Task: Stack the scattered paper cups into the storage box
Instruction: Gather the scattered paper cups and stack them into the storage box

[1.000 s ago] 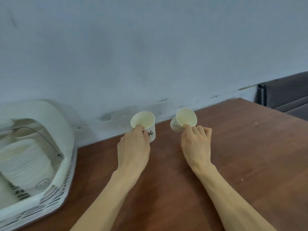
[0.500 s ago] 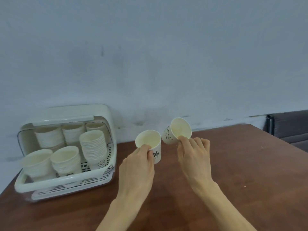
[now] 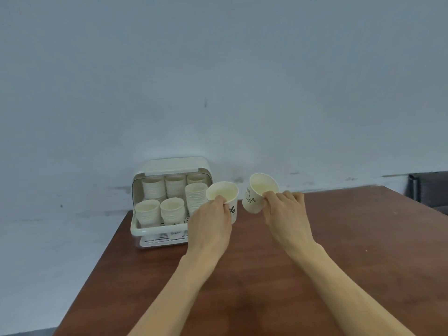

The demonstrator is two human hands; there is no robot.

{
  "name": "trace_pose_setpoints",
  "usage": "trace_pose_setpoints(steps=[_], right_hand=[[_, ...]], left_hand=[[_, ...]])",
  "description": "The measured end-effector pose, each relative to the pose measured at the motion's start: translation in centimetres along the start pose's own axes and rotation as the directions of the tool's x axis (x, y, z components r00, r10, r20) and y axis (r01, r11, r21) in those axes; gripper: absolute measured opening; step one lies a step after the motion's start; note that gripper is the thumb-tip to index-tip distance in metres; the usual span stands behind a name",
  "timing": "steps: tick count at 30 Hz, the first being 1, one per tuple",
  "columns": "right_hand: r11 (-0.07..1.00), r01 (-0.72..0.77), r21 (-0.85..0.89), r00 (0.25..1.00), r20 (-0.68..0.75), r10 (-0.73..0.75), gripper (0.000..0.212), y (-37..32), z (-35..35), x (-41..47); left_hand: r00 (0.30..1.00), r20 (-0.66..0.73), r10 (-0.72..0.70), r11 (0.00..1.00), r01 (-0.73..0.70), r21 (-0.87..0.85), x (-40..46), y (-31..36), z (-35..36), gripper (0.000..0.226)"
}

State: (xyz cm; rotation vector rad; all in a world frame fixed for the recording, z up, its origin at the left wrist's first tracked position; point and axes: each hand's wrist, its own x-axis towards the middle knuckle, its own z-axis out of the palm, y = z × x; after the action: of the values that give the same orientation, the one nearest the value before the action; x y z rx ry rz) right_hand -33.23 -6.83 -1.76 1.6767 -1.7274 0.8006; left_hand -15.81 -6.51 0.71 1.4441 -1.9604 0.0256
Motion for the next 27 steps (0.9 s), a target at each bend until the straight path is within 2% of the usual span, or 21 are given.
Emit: trace_pose_setpoints(steps=[6, 17, 27], right_hand=[[0.997, 0.07, -0.027, 0.99, 0.127, -0.066, 0.01, -2.9, -4.1, 0.5], [0.979, 0.115, 0.168, 0.969, 0.197, -0.147, 0.019, -7.0, -8.8, -3.4], [0.953, 0.141, 0.268, 0.946, 0.246, -0.209, 0.019, -10.1, -11.5, -4.9]], left_hand=[[0.999, -0.029, -0.035, 0.994, 0.038, 0.101, -2.2, -0.9, -4.0, 0.025], [0.991, -0.07, -0.111, 0.977, 0.121, 0.174, -8.2, -1.7, -8.7, 0.028], [0.987, -0.067, -0.147, 0.96, 0.159, 0.232, -12.2, -2.7, -12.0, 0.021]])
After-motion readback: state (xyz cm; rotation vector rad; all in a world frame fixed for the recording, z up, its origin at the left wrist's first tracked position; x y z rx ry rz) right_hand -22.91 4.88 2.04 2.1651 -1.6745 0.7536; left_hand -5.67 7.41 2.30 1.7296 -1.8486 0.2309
